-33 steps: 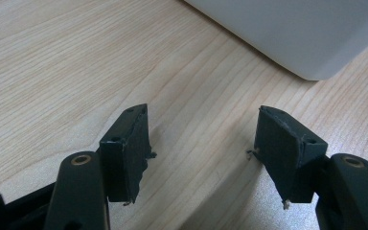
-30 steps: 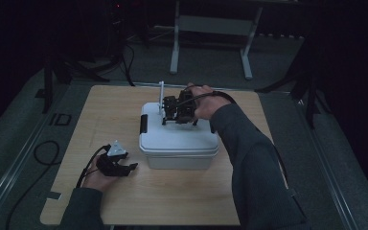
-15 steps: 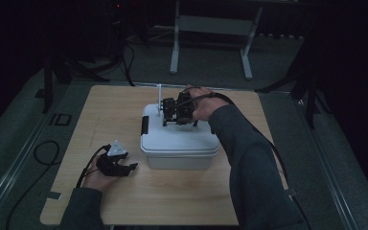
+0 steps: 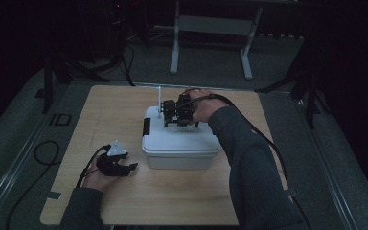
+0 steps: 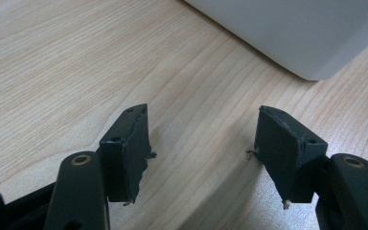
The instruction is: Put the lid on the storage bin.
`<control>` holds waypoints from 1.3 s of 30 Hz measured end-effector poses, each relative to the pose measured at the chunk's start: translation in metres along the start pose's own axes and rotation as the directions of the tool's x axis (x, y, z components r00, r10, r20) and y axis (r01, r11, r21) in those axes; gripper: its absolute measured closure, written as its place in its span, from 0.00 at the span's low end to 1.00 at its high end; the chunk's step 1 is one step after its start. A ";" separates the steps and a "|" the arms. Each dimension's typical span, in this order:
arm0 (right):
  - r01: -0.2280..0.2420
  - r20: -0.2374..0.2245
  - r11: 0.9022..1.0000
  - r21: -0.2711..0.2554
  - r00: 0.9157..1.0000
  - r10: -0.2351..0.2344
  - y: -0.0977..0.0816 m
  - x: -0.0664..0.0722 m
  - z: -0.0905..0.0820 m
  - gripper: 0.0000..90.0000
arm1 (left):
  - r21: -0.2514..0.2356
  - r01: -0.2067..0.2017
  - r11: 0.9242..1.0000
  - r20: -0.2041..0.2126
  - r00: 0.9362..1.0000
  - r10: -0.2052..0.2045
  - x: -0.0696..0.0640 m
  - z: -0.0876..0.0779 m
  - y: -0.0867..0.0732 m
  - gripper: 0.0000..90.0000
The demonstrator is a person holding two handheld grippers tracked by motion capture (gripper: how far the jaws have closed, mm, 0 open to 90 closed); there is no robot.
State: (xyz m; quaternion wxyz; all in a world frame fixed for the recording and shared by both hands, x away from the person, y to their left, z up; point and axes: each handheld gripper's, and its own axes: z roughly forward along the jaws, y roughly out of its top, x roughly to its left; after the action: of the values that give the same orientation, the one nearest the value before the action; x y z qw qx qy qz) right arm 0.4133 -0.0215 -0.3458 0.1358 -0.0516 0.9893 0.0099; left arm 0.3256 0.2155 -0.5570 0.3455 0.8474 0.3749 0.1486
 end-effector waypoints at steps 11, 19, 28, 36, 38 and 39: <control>-0.015 -0.006 1.000 0.004 1.000 0.015 -0.001 0.002 0.002 0.94 | 0.000 0.000 1.000 0.000 1.000 0.000 0.000 0.000 0.000 0.41; -0.017 -0.004 1.000 0.006 1.000 0.017 0.001 0.002 0.005 0.94 | -0.002 0.004 1.000 0.001 1.000 -0.004 0.000 0.000 0.000 0.41; -0.016 -0.002 1.000 0.009 1.000 0.016 0.001 0.002 0.008 0.93 | -0.001 0.003 1.000 0.001 1.000 -0.003 0.000 0.000 0.000 0.41; -0.014 -0.001 1.000 0.002 1.000 0.014 0.001 0.004 0.011 0.93 | -0.002 0.004 1.000 0.001 1.000 -0.004 0.000 0.000 0.000 0.41; -0.013 0.000 1.000 0.000 1.000 0.013 0.001 0.004 0.011 0.93 | -0.002 0.003 1.000 0.001 1.000 -0.003 0.000 0.000 0.000 0.41; -0.012 0.001 1.000 -0.001 1.000 0.012 0.001 0.004 0.011 0.93 | -0.001 0.003 1.000 0.001 1.000 -0.003 0.000 0.000 0.000 0.41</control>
State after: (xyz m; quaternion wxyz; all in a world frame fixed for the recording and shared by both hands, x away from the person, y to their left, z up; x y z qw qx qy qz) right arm 0.4118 -0.0209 -0.3573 0.1361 -0.0456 0.9896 0.0114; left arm 0.3252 0.2152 -0.5573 0.3463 0.8468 0.3758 0.1479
